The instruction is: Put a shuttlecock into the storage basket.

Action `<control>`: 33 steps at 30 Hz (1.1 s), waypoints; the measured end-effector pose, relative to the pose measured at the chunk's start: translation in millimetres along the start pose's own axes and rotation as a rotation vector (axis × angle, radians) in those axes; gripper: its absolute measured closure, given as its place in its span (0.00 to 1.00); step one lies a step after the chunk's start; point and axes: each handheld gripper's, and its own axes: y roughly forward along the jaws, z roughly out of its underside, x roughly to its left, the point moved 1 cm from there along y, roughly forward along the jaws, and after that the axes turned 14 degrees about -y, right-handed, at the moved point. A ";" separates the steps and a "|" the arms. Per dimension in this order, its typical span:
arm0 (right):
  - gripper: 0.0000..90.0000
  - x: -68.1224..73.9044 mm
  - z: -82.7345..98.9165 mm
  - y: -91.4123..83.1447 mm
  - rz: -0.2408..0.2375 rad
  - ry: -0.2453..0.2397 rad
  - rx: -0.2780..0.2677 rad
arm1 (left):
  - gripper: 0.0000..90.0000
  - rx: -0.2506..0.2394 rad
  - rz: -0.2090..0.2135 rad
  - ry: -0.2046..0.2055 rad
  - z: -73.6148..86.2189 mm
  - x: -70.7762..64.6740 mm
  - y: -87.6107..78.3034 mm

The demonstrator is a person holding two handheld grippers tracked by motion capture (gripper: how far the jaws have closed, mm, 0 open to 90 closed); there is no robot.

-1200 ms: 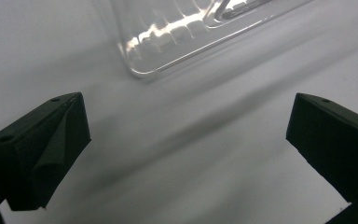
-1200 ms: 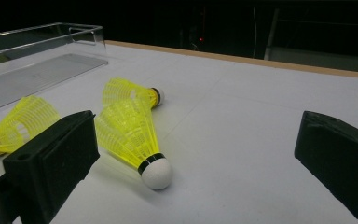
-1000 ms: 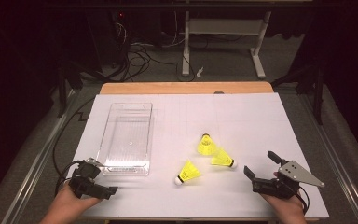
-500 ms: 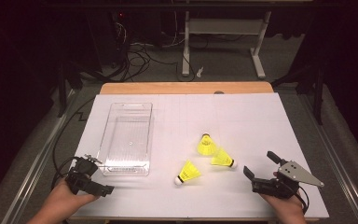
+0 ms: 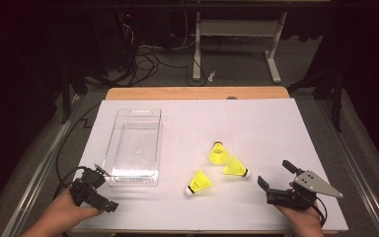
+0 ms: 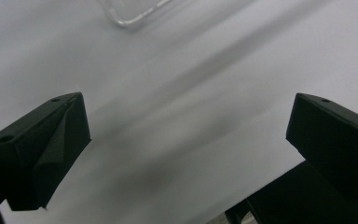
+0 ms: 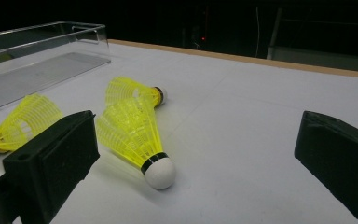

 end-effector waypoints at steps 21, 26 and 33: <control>0.00 0.1 0.0 0.1 -0.005 0.000 -0.001 | 0.01 0.082 -0.027 0.130 -4.5 -32.1 7.5; 0.00 0.6 -0.1 0.4 -0.008 -0.002 -0.001 | 0.01 0.083 -0.018 0.150 -5.6 -39.5 7.1; 0.00 0.8 -0.1 0.5 -0.010 -0.003 -0.001 | 0.01 0.087 0.000 0.175 -7.5 -49.0 6.5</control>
